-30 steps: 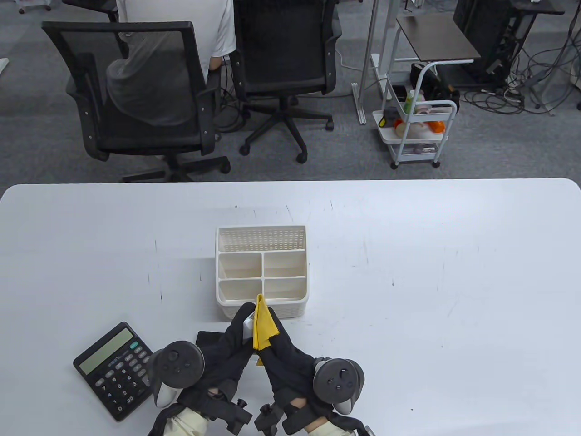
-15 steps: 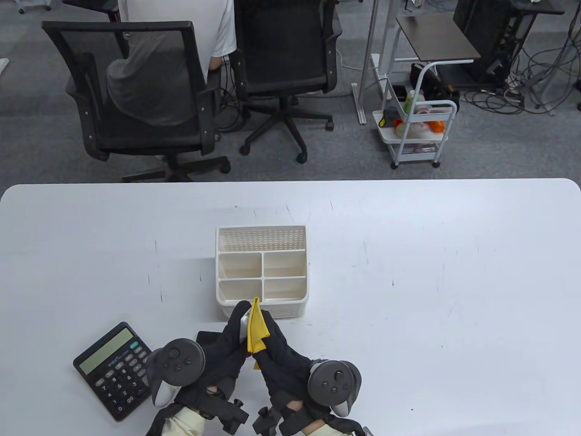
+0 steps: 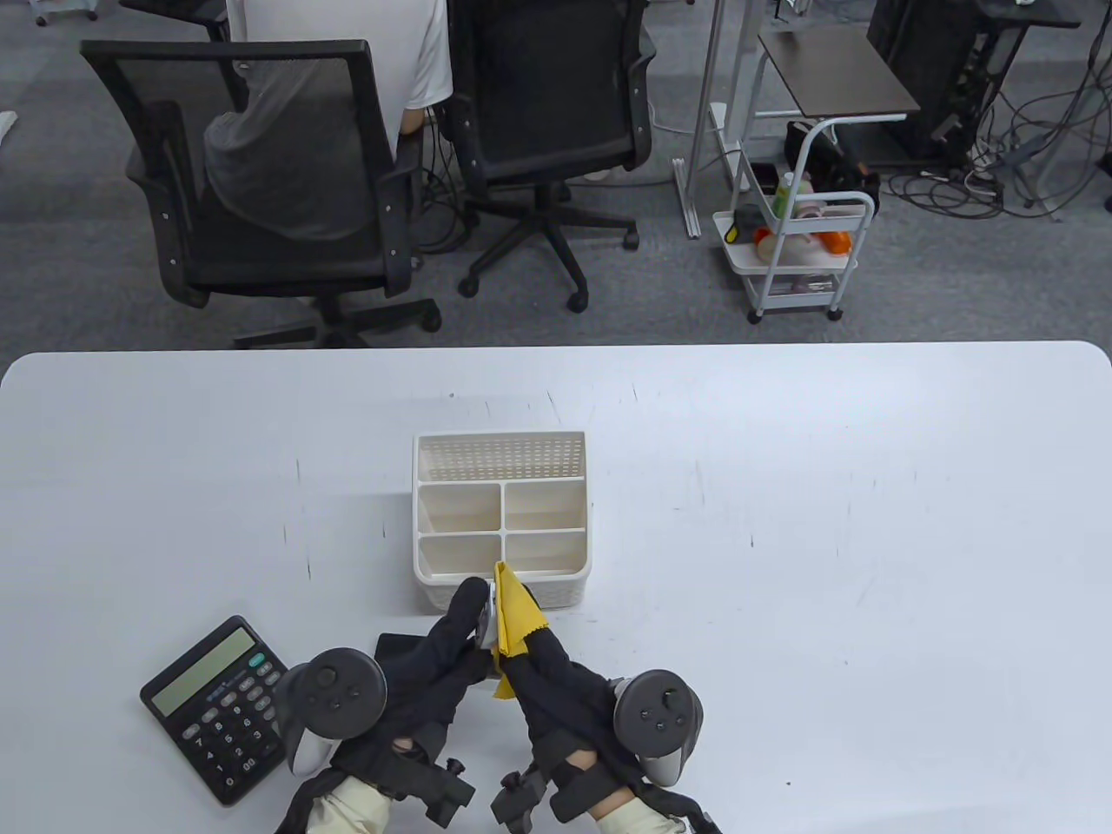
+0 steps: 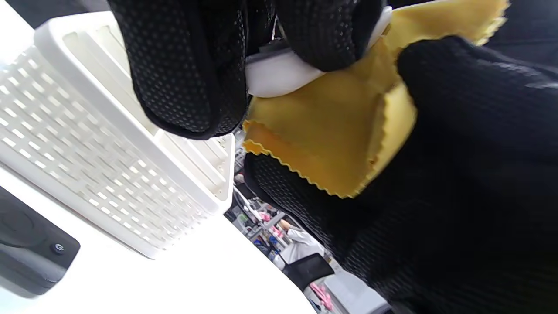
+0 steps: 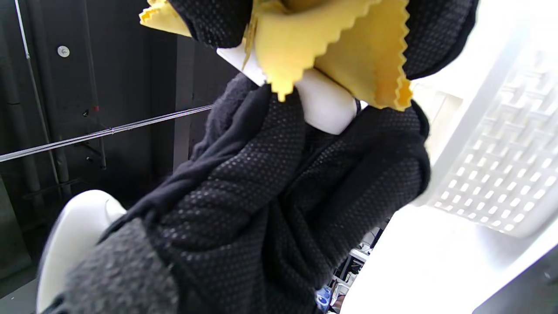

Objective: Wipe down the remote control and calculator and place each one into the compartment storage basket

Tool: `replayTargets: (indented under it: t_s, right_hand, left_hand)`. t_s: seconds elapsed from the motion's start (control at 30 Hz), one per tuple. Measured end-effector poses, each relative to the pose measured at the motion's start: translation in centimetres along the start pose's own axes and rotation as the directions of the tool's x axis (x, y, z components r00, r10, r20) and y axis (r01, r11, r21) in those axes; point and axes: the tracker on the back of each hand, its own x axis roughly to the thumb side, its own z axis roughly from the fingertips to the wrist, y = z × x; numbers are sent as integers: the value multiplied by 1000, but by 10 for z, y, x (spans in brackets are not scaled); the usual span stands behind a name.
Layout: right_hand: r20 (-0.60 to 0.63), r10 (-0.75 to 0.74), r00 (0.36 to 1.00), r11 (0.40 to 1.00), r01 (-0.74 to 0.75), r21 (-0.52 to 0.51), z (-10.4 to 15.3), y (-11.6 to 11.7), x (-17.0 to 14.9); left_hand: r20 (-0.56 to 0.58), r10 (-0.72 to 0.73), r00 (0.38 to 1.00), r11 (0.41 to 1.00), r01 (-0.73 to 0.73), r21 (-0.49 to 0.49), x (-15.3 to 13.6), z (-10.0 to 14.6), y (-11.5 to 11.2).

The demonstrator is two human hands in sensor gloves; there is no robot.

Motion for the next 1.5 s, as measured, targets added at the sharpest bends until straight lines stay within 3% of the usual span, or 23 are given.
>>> replayTargets:
  t_s: [0.13, 0.37, 0.73, 1.0, 1.13, 1.33, 1.5]
  right_hand:
    - [18, 25, 1000, 999, -26, 28, 0, 3, 4]
    - [8, -23, 1000, 1000, 23, -9, -1, -2, 0]
    - [6, -52, 999, 997, 52, 59, -1, 2, 2]
    - [-21, -81, 996, 996, 82, 45, -2, 0, -2]
    - [-43, -107, 993, 993, 109, 34, -2, -2, -6]
    - [-27, -80, 996, 995, 81, 49, -1, 1, -2]
    - [-21, -77, 997, 994, 79, 75, 0, 6, 1]
  left_hand:
    - [-22, 2, 1000, 1000, -2, -15, -5, 0, 1]
    - [84, 3, 996, 998, 2, -59, 4, -1, -2]
    - [-6, -66, 998, 997, 67, 26, 2, 2, 4]
    - [52, -111, 992, 994, 111, 2, 7, 2, -1]
    - [81, -217, 973, 976, 215, 29, 15, 4, -4]
    - [20, -241, 970, 968, 239, 71, 13, 5, -1]
    - [-42, -174, 984, 981, 177, 82, 6, 6, 6]
